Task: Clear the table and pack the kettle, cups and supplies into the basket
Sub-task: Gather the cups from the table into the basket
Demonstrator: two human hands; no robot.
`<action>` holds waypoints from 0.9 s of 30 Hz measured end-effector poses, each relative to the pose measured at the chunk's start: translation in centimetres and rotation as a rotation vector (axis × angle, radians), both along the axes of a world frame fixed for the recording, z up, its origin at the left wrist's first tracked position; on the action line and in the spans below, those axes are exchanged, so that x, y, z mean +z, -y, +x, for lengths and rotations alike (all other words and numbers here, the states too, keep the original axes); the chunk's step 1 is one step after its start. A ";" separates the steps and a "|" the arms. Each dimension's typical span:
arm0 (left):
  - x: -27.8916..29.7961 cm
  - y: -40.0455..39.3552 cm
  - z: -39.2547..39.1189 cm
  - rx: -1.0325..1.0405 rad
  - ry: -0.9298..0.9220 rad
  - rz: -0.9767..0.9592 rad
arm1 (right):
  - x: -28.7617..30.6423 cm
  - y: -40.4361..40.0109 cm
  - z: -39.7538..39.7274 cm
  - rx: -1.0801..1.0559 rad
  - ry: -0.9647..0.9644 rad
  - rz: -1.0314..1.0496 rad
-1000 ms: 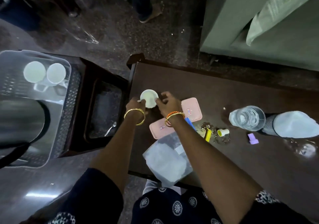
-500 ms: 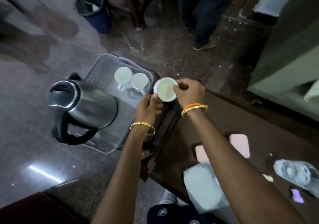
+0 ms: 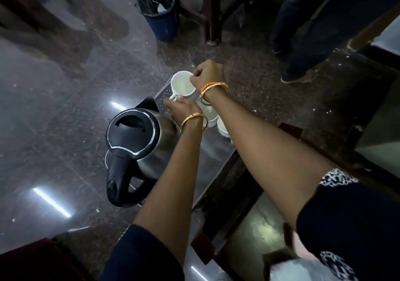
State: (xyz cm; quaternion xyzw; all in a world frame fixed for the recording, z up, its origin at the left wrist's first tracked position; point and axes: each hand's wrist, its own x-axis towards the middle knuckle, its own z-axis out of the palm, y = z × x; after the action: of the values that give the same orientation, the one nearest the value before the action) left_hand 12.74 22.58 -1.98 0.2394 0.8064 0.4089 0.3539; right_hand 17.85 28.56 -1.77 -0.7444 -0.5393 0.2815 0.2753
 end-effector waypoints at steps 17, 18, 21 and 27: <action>-2.1 -0.7 -0.6 -0.118 0.124 -0.092 | -3.0 -0.8 -1.0 0.154 0.506 -0.039; -2.1 -0.6 -0.6 -0.129 0.112 -0.086 | -2.9 -0.5 -1.0 0.150 0.493 -0.036; -2.0 -0.1 -0.7 -0.186 0.073 -0.080 | -2.5 1.2 -0.3 0.059 0.330 0.015; -0.2 4.4 1.0 -0.368 -0.226 0.027 | 0.0 8.8 2.9 -0.270 -0.011 0.298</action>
State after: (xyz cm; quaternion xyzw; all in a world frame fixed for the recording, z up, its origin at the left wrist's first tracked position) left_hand 13.76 18.17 -2.20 0.4316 0.7782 0.3187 0.3265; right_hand 20.71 19.77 -1.80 -0.7595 -0.4685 0.1634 0.4207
